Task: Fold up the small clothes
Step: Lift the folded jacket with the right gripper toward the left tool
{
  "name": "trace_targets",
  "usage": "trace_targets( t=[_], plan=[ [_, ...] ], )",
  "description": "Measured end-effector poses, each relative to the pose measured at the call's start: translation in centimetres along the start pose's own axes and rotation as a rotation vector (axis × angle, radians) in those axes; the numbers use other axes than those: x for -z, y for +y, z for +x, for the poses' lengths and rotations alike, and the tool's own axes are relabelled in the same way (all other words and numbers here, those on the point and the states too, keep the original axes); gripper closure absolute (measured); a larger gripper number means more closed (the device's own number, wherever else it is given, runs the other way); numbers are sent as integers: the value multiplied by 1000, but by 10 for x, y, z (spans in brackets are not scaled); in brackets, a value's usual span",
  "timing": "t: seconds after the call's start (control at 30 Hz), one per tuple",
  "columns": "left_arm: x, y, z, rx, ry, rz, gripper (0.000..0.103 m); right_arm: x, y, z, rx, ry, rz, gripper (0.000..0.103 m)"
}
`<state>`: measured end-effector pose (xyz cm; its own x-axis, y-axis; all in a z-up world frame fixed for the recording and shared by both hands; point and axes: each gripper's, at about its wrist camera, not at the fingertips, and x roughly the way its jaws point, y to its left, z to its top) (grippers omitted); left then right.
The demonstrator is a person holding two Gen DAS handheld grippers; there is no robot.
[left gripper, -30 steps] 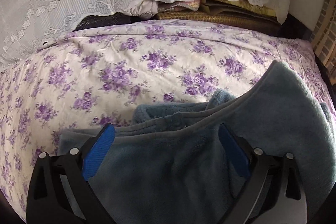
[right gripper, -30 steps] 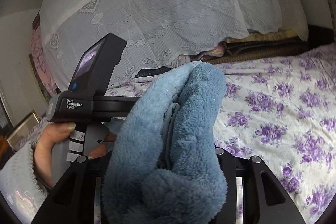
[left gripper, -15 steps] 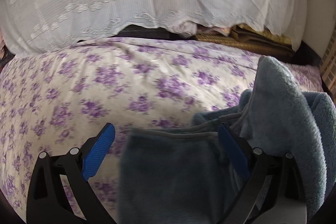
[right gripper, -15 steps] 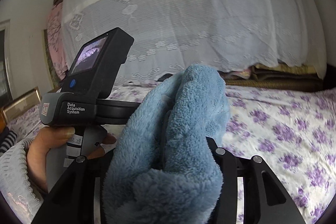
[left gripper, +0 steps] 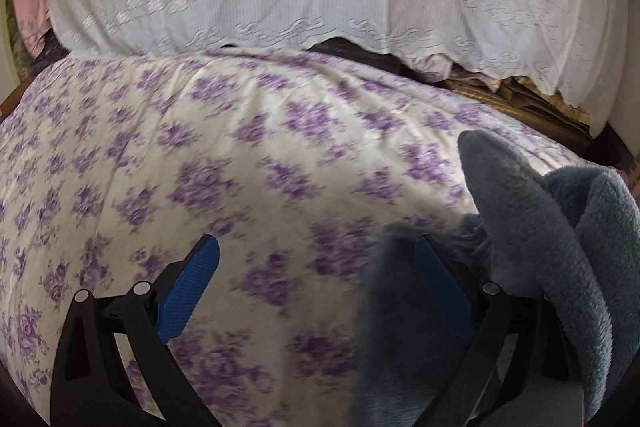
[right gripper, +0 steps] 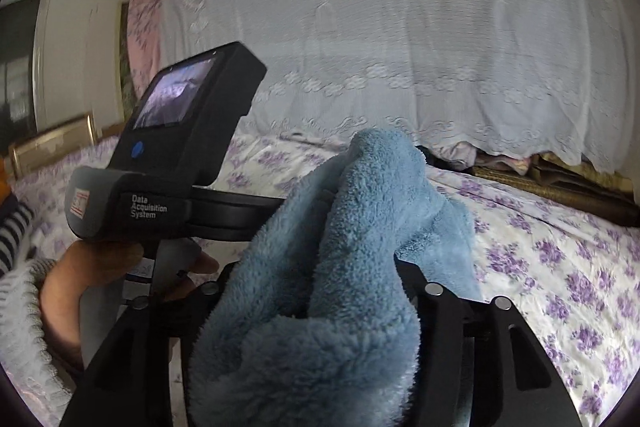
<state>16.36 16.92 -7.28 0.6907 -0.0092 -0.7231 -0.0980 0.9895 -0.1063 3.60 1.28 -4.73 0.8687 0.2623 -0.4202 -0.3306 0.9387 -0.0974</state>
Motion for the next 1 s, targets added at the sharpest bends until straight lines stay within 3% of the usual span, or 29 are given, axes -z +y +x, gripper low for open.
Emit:
trace_targets(
  t=[0.23, 0.5, 0.8, 1.0],
  plan=[
    [17, 30, 25, -36, 49, -23, 7, 14, 26, 26, -9, 64, -31, 43],
    [28, 67, 61, -51, 145, -109, 7, 39, 62, 54, 17, 157, -180, 27],
    [24, 102, 41, -33, 90, -238, 7, 48, 79, 57, -6, 189, -237, 19],
    [19, 68, 6, -15, -4, -97, 6, 36, 68, 35, -75, 165, -188, 19]
  ],
)
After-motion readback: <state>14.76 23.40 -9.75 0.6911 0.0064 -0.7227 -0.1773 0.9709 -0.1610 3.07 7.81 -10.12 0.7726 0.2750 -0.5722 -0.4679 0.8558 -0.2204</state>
